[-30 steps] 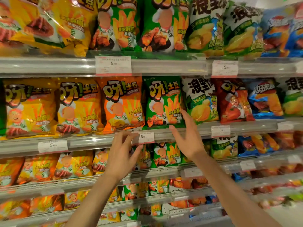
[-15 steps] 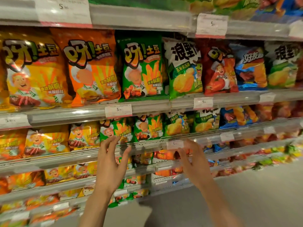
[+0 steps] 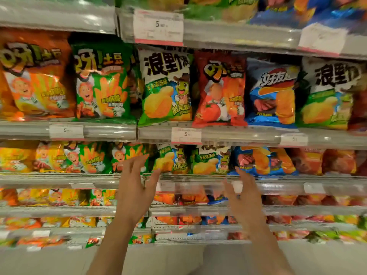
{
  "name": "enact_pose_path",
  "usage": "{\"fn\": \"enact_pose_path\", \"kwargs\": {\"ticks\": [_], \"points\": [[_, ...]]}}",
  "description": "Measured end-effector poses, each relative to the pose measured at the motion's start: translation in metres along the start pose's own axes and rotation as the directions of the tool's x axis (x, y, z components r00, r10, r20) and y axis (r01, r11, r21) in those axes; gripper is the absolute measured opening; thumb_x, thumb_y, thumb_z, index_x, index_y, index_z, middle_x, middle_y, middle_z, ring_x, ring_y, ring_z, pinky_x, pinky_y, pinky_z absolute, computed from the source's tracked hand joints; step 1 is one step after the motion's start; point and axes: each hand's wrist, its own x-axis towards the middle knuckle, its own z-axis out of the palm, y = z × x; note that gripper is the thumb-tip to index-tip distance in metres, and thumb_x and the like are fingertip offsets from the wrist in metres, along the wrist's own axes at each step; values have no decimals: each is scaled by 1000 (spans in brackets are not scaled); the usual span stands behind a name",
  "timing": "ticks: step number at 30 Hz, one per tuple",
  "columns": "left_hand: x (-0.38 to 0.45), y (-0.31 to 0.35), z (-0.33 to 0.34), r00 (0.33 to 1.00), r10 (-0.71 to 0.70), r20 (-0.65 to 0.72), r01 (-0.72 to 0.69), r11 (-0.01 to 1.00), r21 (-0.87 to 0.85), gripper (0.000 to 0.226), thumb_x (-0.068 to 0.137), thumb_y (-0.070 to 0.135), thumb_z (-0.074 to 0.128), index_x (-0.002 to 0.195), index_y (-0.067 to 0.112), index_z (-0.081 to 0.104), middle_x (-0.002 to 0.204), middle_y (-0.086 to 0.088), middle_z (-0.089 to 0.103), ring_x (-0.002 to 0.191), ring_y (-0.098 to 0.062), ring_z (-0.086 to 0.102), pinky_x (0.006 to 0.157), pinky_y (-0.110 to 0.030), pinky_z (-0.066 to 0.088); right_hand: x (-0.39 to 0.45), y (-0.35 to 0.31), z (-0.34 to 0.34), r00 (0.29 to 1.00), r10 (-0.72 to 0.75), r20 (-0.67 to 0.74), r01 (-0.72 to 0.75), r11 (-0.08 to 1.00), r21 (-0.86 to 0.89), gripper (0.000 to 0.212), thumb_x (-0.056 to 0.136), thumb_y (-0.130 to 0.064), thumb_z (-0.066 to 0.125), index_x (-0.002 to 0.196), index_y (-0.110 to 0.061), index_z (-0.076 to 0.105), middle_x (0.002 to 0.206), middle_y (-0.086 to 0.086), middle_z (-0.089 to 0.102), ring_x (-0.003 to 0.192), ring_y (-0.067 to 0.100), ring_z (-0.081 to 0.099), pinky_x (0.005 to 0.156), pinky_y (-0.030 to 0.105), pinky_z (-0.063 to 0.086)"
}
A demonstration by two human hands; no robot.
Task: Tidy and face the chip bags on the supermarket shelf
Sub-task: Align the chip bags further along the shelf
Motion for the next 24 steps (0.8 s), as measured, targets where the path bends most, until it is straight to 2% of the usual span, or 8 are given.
{"fn": "enact_pose_path", "kwargs": {"ticks": [3,6,8,11,15,18,21,24], "points": [[8,29,17,996,80,-36,-77,993,86,44,97,45,56,136,25,51,130,2,46,119,-10,44,95,-35,42,22,17,-29,998,-65,2,65,995,-74,61,96,-46,56,150,-20,42,148,9,46,136,27,44,108,44,43],[26,49,22,985,171,-31,-162,970,182,41,97,39,61,134,24,54,127,-1,50,118,-17,47,94,-27,36,45,22,-53,988,-152,-39,145,979,-141,57,96,-41,58,145,-15,47,143,12,49,129,29,49,100,44,48],[41,55,22,973,228,-27,-214,944,250,43,93,34,67,133,18,57,126,-8,53,117,-24,49,95,-27,38,59,18,-64,970,-231,-77,214,960,-178,52,95,-37,61,140,-14,52,138,11,52,123,29,52,94,46,53],[65,59,20,943,333,15,-317,881,352,46,88,27,75,130,14,60,121,-13,56,114,-27,49,92,-37,44,79,0,-68,895,-428,-129,387,886,-255,40,92,-25,69,128,-11,61,119,12,59,106,34,60,86,44,53],[90,55,19,901,422,100,-422,798,430,41,82,22,81,118,9,67,110,-15,61,102,-33,58,79,-45,55,102,-39,-51,750,-659,-55,614,724,-313,32,90,-22,71,119,-8,67,110,13,62,98,31,62,84,44,54],[98,49,20,883,451,129,-460,777,429,37,83,24,80,115,9,68,105,-13,61,96,-32,60,74,-46,55,110,-66,-25,658,-753,18,728,629,-272,27,90,-21,72,113,-8,68,102,11,60,94,30,60,80,43,52],[103,44,20,886,446,126,-457,798,393,38,83,27,81,114,11,68,104,-9,60,94,-29,60,74,-44,55,115,-79,-3,629,-776,49,758,599,-257,29,89,-23,72,115,-9,67,102,9,60,94,29,59,80,41,51],[107,39,20,894,428,130,-445,821,358,39,82,29,81,115,13,68,104,-6,59,95,-27,58,76,-42,53,120,-81,8,650,-760,2,737,630,-243,28,90,-26,71,115,-13,67,100,5,57,91,27,57,79,39,49]]}}
